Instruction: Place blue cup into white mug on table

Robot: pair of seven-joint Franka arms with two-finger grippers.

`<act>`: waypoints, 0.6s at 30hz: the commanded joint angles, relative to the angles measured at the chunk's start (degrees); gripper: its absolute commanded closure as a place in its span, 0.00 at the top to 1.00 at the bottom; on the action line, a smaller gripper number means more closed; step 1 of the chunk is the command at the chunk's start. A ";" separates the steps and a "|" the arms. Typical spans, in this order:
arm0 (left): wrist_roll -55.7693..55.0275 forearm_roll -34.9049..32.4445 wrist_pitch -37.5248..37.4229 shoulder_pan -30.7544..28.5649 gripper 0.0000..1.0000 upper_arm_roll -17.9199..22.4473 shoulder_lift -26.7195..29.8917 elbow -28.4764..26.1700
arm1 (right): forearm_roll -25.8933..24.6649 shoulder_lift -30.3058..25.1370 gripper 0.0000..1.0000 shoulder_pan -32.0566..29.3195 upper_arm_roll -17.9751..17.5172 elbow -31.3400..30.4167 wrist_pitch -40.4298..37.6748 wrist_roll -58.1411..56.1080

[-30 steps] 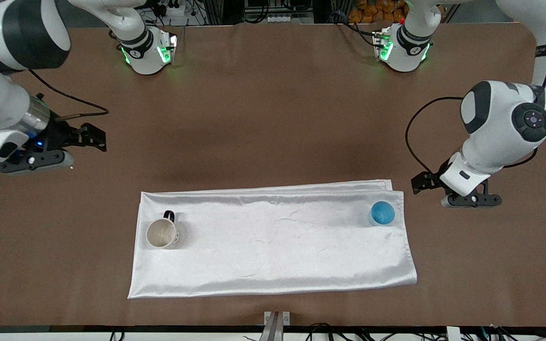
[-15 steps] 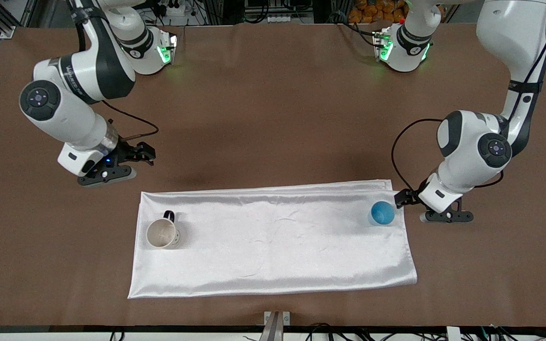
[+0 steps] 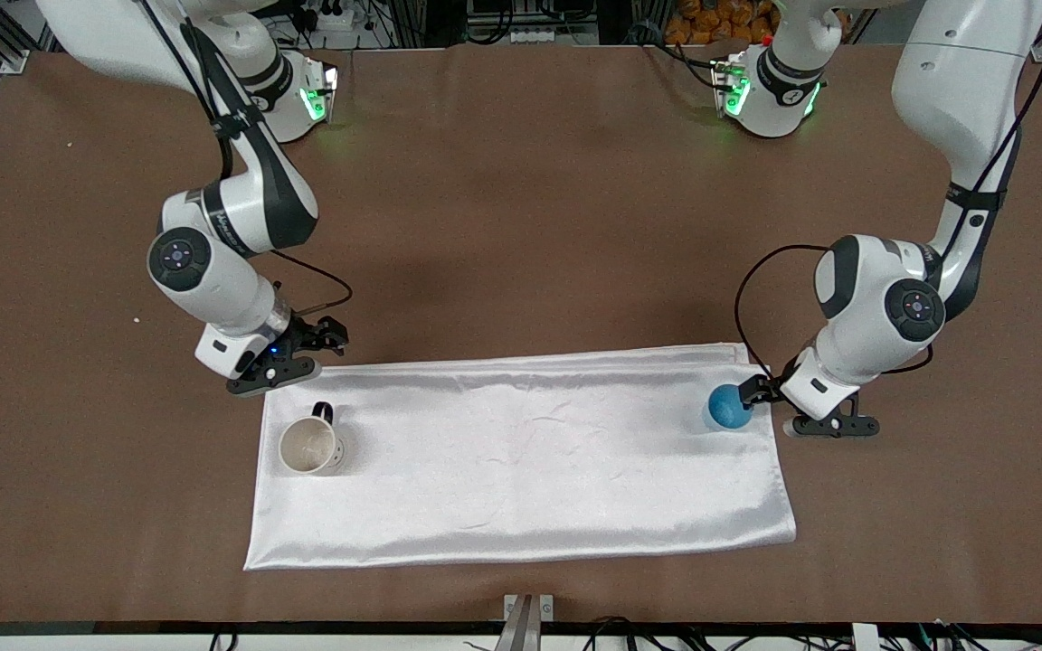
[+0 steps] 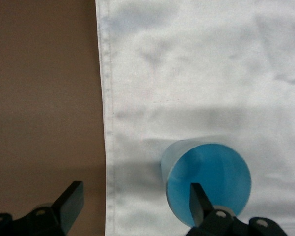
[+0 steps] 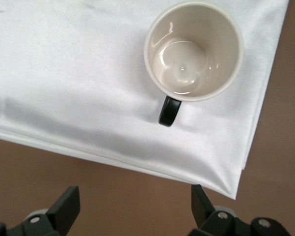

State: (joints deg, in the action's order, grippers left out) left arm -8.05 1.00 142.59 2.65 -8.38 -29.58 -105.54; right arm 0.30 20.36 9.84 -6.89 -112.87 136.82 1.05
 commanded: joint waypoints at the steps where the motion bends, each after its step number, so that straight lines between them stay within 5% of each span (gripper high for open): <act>1: -1.10 -1.00 0.85 0.69 0.94 0.04 -1.53 1.39 | 0.05 3.37 1.00 0.36 0.30 1.43 3.98 -0.17; 11: -2.15 -1.09 0.85 1.39 0.88 0.12 -2.33 1.21 | -0.91 8.47 1.00 -0.17 0.39 5.20 7.41 -0.52; 14: -2.15 -1.09 0.85 1.66 0.77 0.12 -2.59 1.30 | -1.97 9.79 1.00 -0.35 0.48 6.78 7.41 -0.52; 18: -2.15 -1.00 1.03 1.74 0.50 0.04 -3.12 1.30 | -3.11 11.02 1.00 -0.61 0.57 8.19 7.41 -0.52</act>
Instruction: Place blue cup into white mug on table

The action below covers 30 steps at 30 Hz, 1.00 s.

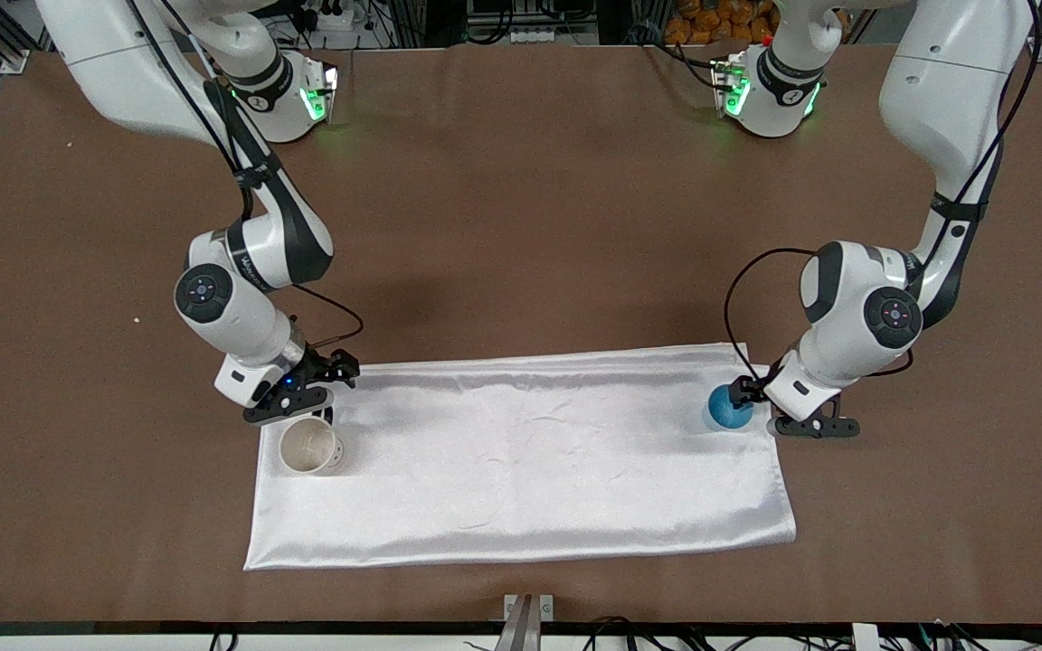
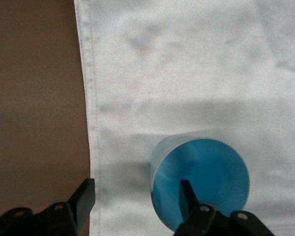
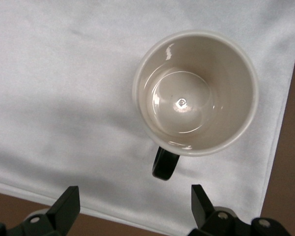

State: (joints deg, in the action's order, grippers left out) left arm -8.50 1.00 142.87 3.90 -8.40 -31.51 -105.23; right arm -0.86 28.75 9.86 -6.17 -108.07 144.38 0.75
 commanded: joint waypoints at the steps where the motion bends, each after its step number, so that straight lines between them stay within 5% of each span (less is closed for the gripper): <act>1: -1.70 -1.08 0.83 0.50 0.45 0.05 -1.18 0.99 | -2.22 2.72 1.00 -0.72 -0.16 3.56 -0.15 -0.22; 11: -1.79 -1.00 1.01 0.50 0.00 0.05 -1.36 0.90 | -2.75 6.14 1.00 -2.57 -0.07 6.90 -0.07 -1.01; 30: -2.93 -1.08 1.01 0.41 0.00 0.05 -1.18 0.90 | -2.75 11.33 0.96 -3.45 -0.07 12.35 2.13 -1.01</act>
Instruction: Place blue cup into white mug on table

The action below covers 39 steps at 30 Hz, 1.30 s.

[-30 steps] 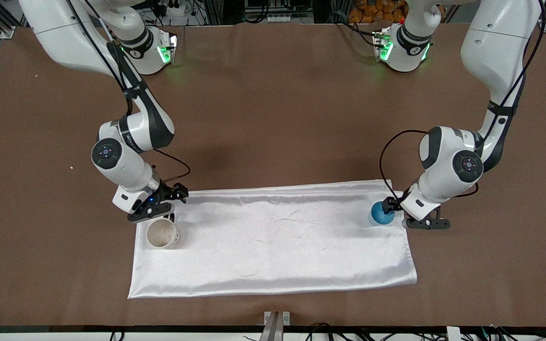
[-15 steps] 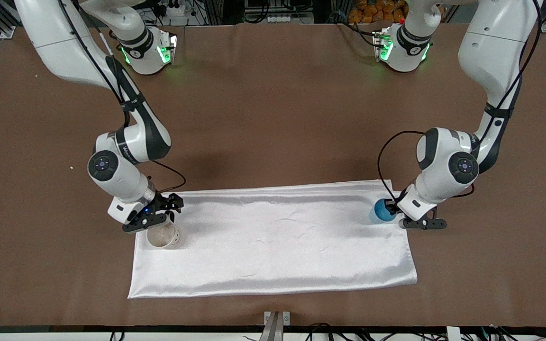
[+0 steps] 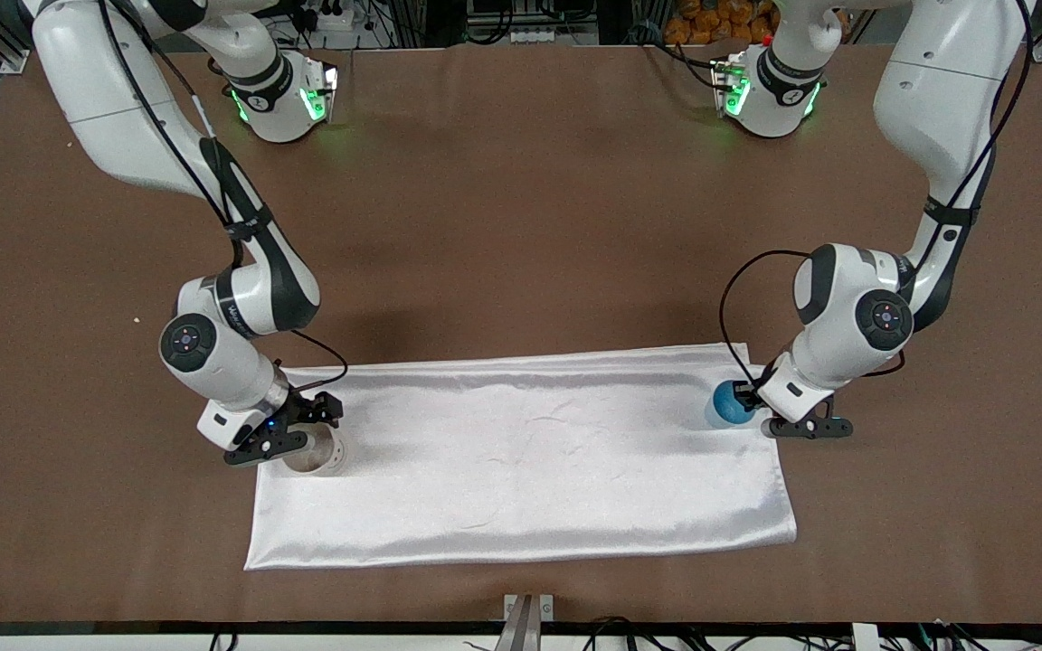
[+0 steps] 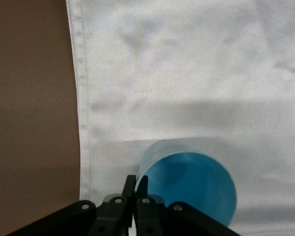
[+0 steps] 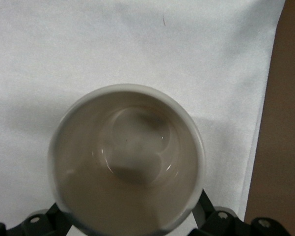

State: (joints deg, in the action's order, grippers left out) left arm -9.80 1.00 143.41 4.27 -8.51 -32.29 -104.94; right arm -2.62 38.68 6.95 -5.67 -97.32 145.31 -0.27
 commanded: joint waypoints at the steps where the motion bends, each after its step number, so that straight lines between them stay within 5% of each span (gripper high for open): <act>1: -1.63 -1.09 0.46 -0.05 0.00 0.16 -0.41 0.61 | -0.98 1.48 0.84 -0.54 -0.57 1.61 1.29 0.00; 6: -1.63 -1.09 0.46 -0.05 0.00 0.16 -0.23 0.61 | -0.72 1.48 0.26 -0.54 -0.57 1.52 1.38 0.18; 10: -1.63 -1.00 0.46 -0.05 0.00 0.25 -0.14 0.70 | -0.72 1.48 0.02 -0.45 -0.66 1.43 1.38 0.18; 31: -1.36 -1.18 -0.07 -0.58 0.00 0.16 3.63 0.52 | -0.28 -1.15 0.00 0.25 -1.10 -0.85 0.32 1.06; 39: -1.54 -1.18 -2.61 -0.40 0.00 0.07 6.45 0.61 | -0.10 -5.45 0.00 0.25 -4.70 -1.82 -7.49 8.34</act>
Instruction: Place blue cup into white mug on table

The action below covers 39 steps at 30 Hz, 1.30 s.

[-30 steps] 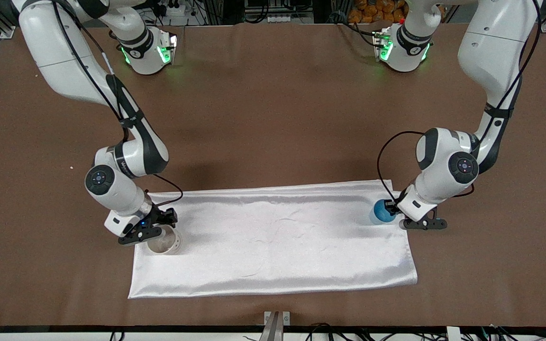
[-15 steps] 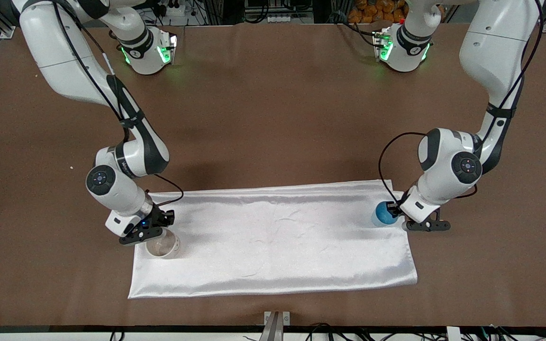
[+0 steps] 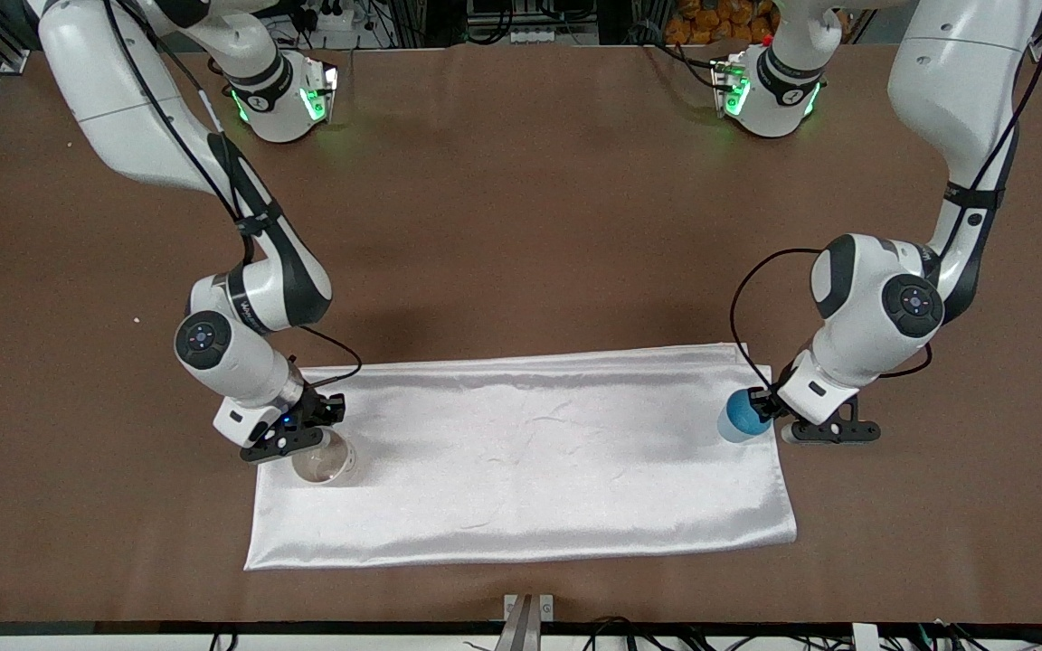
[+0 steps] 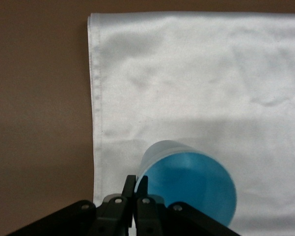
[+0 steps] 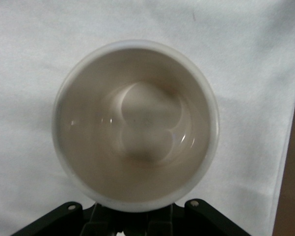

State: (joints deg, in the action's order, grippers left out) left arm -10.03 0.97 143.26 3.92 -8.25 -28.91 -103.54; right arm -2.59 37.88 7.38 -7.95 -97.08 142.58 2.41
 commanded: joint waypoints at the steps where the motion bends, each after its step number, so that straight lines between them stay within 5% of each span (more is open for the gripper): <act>1: -1.31 -1.15 -2.89 0.03 0.00 -0.19 3.41 -0.78 | -0.13 -5.09 0.00 -0.08 -3.03 -2.06 -5.73 7.15; 15: -4.55 -1.15 -10.27 1.53 0.00 -1.50 8.25 -1.22 | 0.13 -13.08 0.00 -0.17 -10.41 -11.02 -10.48 19.29; 28: -5.88 -1.15 -18.27 1.44 0.00 -4.14 12.29 -1.48 | 0.13 -20.91 0.00 0.27 -18.06 -26.22 0.67 29.92; 39: -6.93 -1.15 -22.76 1.53 0.00 -7.04 13.35 -1.40 | 0.05 -21.35 0.00 5.53 -21.23 -29.13 7.18 41.26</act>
State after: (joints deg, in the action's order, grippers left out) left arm -15.14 0.96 122.17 5.72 -13.53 -17.37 -103.67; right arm -2.56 18.77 9.95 -28.97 -123.70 146.88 38.43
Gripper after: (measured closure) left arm 0.965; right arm 0.907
